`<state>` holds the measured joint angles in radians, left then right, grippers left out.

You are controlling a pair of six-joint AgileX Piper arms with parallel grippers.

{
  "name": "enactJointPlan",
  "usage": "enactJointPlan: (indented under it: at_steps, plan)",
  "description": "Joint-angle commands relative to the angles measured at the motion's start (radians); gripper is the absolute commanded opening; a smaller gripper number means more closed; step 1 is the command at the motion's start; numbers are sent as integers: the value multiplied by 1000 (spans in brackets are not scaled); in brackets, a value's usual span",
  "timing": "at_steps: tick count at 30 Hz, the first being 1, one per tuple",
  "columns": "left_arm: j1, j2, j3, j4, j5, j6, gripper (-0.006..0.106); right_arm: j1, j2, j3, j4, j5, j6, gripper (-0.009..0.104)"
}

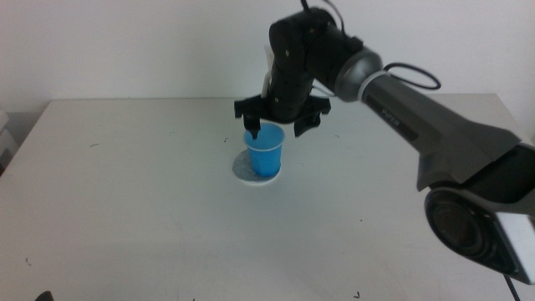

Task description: Place an empty cup on a cup mat.

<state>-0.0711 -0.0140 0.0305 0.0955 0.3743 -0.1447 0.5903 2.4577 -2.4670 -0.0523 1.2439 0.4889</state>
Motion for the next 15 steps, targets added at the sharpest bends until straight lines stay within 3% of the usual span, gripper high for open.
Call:
enactJointPlan:
  at_steps: [1,9,15]
  plan:
    - [1,-7,-6,1,-67,-4,105,-8,-122,-24,-47,4,-9,67]
    - [1,-7,-6,1,-67,-4,105,-2,-232,3,-47,49,-52,67]
    - [1,-7,-6,1,-67,-4,105,-7,-394,210,-73,1,-48,67]
